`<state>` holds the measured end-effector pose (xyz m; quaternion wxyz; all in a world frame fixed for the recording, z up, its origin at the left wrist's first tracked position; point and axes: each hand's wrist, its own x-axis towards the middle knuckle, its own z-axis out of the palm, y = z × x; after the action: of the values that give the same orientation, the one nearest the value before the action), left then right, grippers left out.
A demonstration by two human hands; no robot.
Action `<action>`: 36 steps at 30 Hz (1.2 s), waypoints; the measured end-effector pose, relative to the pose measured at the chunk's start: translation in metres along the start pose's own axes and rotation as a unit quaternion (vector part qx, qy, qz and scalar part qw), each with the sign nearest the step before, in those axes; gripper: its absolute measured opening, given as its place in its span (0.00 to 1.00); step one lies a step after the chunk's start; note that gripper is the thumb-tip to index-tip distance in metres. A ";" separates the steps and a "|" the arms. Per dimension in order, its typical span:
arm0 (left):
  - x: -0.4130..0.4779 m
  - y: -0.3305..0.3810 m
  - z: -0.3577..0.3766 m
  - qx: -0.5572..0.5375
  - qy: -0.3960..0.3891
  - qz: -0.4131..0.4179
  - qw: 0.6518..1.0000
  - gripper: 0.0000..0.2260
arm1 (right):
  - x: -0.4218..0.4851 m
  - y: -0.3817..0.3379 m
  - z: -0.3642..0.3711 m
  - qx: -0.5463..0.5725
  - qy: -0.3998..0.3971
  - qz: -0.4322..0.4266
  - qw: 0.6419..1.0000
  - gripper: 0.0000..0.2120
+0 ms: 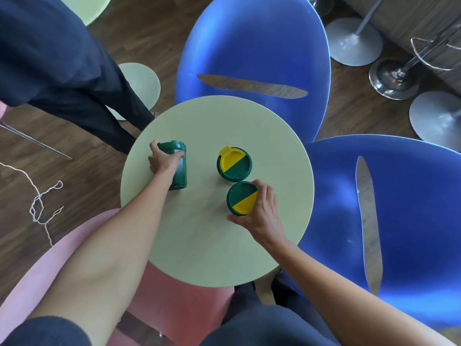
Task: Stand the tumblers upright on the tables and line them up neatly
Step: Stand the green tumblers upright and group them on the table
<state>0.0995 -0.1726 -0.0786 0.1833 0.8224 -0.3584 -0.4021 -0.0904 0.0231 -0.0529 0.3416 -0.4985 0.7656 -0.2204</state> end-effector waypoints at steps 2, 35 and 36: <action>-0.006 0.000 -0.001 0.013 0.012 0.022 1.000 0.30 | 0.000 0.000 0.000 -0.001 -0.001 0.001 1.000 0.47; -0.090 -0.055 -0.025 -0.051 -0.058 0.200 0.977 0.27 | -0.001 -0.003 -0.001 0.026 -0.012 0.017 0.999 0.47; -0.088 -0.053 -0.027 -0.051 -0.063 0.195 0.977 0.26 | -0.001 -0.002 -0.002 0.026 -0.015 0.018 0.999 0.47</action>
<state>0.1070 -0.0718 -0.0466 0.2773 0.6991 -0.5019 -0.4272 -0.0899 0.0229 -0.0499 0.3697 -0.4791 0.7632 -0.2266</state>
